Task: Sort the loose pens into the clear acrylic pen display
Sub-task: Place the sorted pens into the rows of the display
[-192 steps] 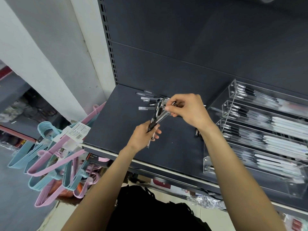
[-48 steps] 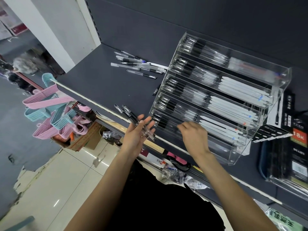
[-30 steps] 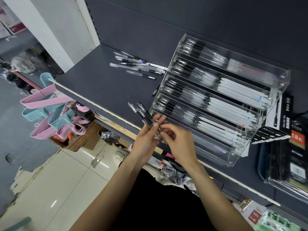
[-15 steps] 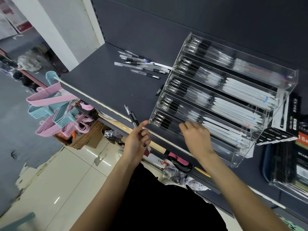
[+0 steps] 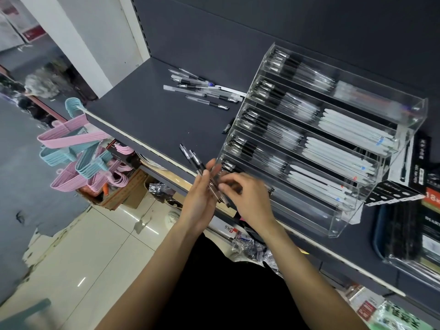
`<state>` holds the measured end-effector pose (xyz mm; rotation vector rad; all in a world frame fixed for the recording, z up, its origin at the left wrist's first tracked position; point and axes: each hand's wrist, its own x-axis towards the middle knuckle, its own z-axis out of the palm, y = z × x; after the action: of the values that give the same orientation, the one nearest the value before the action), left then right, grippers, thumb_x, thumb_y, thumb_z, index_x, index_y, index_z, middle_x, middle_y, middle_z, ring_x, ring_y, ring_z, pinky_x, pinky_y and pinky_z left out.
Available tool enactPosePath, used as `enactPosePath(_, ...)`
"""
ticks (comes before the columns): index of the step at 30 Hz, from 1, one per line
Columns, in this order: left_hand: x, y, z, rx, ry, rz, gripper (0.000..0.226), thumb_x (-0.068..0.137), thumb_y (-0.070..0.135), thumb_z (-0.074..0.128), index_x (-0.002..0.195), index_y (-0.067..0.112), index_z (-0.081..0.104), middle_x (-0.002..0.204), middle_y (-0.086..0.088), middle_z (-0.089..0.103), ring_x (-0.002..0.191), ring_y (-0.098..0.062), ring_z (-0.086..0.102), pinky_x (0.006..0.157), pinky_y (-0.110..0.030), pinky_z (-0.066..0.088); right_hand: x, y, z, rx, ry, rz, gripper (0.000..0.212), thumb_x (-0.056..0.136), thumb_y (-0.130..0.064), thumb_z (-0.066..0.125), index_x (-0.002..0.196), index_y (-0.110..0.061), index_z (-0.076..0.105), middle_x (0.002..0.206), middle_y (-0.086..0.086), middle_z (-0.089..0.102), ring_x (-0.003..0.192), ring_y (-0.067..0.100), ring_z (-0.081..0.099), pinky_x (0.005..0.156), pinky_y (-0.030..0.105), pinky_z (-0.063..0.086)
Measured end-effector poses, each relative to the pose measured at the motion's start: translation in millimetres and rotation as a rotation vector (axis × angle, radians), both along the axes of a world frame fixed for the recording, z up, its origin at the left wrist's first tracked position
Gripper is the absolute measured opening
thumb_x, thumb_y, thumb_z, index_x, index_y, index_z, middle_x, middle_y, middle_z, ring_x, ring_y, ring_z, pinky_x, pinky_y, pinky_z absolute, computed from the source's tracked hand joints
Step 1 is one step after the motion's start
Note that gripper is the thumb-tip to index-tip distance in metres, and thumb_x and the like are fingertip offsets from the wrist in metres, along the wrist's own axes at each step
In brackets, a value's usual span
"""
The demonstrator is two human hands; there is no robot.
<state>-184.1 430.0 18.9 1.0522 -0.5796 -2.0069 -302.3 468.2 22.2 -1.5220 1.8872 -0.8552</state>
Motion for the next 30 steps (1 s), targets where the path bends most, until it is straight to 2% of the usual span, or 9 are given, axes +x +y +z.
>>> enactPosePath(5, -8.5, 4.3, 6.9, -0.051, -0.044, -0.073, 0.035, 0.102, 0.025, 0.033, 0.130, 0.018, 0.054, 0.130, 0.000, 0.060, 0.119, -0.018, 0.055, 0.101, -0.034, 0.045, -7.3, 5.2, -3.7, 0.083, -0.062, -0.040, 0.013, 0.086, -0.029, 0.067, 0.095, -0.021, 0.071, 0.103, -0.008, 0.057, 0.094, 0.008, 0.055, 0.084, 0.024, 0.045)
enactPosePath(8, -7.7, 9.1, 8.9, -0.190, -0.285, -0.151, 0.033, 0.102, 0.032, 0.033, 0.126, 0.027, 0.055, 0.118, 0.008, 0.063, 0.116, -0.011, 0.056, 0.105, -0.036, 0.042, -24.6, 13.2, -3.1, 0.096, -0.061, -0.116, 0.010, 0.087, -0.026, 0.066, 0.094, -0.020, 0.069, 0.099, -0.008, 0.061, 0.085, 0.003, 0.057, 0.075, 0.014, 0.047)
enactPosePath(11, 3.9, 3.7, 9.4, -0.310, -0.507, -0.141, 0.040, 0.101, 0.041, 0.029, 0.133, 0.032, 0.051, 0.129, 0.001, 0.057, 0.118, -0.009, 0.051, 0.108, -0.034, 0.034, -46.4, 21.0, -8.8, 0.091, 0.218, -0.175, 0.013, 0.085, -0.025, 0.067, 0.096, -0.019, 0.070, 0.090, -0.007, 0.067, 0.072, 0.003, 0.058, 0.058, 0.011, 0.045)
enactPosePath(14, 17.2, -8.8, 4.4, -0.281, -0.577, -0.107, 0.041, 0.100, 0.041, 0.031, 0.133, 0.027, 0.052, 0.129, -0.024, 0.051, 0.124, -0.029, 0.048, 0.109, -0.035, 0.028, -55.8, 22.8, -20.7, 0.062, 0.505, -0.135, 0.012, 0.083, -0.024, 0.071, 0.093, -0.018, 0.072, 0.088, -0.003, 0.069, 0.074, 0.012, 0.063, 0.055, 0.022, 0.049)
enactPosePath(17, 22.0, -13.3, 0.5, -0.267, -0.549, -0.135, 0.040, 0.099, 0.037, 0.039, 0.132, 0.020, 0.054, 0.073, -0.006, 0.051, 0.082, -0.014, 0.056, 0.094, -0.025, 0.045, -55.9, 15.4, -27.8, 0.047, 0.685, -0.060, 0.012, 0.080, -0.022, 0.074, 0.091, -0.017, 0.073, 0.085, 0.000, 0.070, 0.076, 0.016, 0.065, 0.054, 0.027, 0.052)
enactPosePath(20, 20.4, -11.5, -3.1, -0.232, -0.515, -0.133, 0.033, 0.098, 0.028, 0.045, 0.125, 0.013, 0.057, 0.077, -0.001, 0.047, 0.072, -0.007, 0.054, 0.072, -0.013, 0.050, -55.1, 4.2, -25.3, 0.071, 0.798, -0.011, 0.017, 0.079, -0.024, 0.074, 0.091, -0.014, 0.068, 0.081, 0.002, 0.070, 0.072, 0.018, 0.067, 0.050, 0.028, 0.052)
enactPosePath(24, 15.9, -6.5, -4.1, -0.214, -0.511, -0.123, 0.026, 0.094, 0.019, 0.056, 0.117, 0.010, 0.062, 0.084, -0.001, 0.061, 0.070, -0.003, 0.062, 0.070, -0.014, 0.052, -48.9, -5.2, -19.2, 0.111, 0.921, 0.010, 0.018, 0.081, -0.029, 0.072, 0.089, -0.015, 0.066, 0.076, 0.001, 0.069, 0.062, 0.015, 0.066, 0.044, 0.022, 0.038)
enactPosePath(27, 13.4, -4.3, -3.4, -0.206, -0.508, -0.100, 0.027, 0.089, 0.018, 0.064, 0.114, 0.010, 0.062, 0.087, -0.007, 0.068, 0.069, -0.006, 0.065, 0.069, -0.017, 0.053, -48.6, -2.7, -15.7, 0.085, 0.889, -0.015, 0.020, 0.083, -0.032, 0.070, 0.091, -0.014, 0.066, 0.076, 0.001, 0.069, 0.063, 0.015, 0.066, 0.045, 0.022, 0.041)
enactPosePath(30, 9.5, -3.7, -3.8, -0.215, -0.512, -0.077, 0.027, 0.087, 0.017, 0.067, 0.112, 0.010, 0.059, 0.084, -0.009, 0.069, 0.068, -0.007, 0.067, 0.068, -0.017, 0.054, -40.6, 5.2, -3.2, -0.031, 0.597, 0.006, 0.017, 0.086, -0.032, 0.065, 0.091, -0.016, 0.069, 0.075, -0.003, 0.070, 0.057, 0.008, 0.062, 0.044, 0.018, 0.044)
